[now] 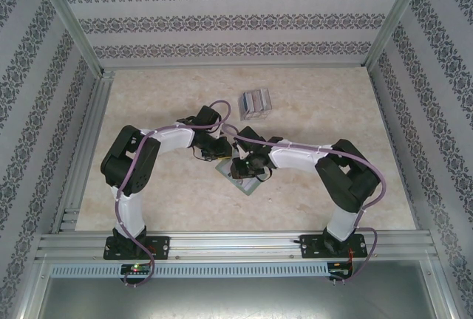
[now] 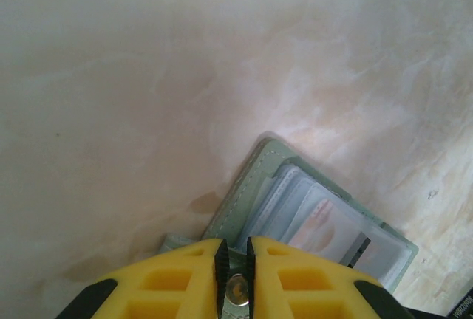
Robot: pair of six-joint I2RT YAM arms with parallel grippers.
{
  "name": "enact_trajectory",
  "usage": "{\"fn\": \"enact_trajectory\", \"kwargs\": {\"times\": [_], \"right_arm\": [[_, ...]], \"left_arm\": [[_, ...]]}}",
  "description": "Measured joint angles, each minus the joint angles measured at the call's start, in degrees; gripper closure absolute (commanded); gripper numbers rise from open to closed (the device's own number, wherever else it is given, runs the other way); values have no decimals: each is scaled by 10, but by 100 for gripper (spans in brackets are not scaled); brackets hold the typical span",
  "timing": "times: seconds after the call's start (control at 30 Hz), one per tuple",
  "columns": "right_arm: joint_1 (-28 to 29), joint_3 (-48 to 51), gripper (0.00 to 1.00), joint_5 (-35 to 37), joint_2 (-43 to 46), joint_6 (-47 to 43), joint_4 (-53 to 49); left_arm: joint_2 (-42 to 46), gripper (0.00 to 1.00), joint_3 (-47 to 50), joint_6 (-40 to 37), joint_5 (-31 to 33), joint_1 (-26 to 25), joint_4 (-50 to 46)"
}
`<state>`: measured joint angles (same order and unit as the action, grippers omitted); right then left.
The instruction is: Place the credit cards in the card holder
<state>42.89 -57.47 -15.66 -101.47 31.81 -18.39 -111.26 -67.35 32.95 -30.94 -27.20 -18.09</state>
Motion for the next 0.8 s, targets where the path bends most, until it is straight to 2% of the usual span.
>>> {"fn": "enact_trajectory", "kwargs": {"times": [0.47, 0.67, 0.8], "right_arm": [[-20, -1, 77, 7, -7, 41, 75], [-31, 7, 70, 5, -2, 44, 91], [-61, 55, 62, 6, 56, 46, 83]], "left_arm": [[17, 76, 15, 0, 36, 14, 23], [34, 76, 33, 1, 38, 23, 21], [50, 78, 56, 2, 24, 37, 22]]}}
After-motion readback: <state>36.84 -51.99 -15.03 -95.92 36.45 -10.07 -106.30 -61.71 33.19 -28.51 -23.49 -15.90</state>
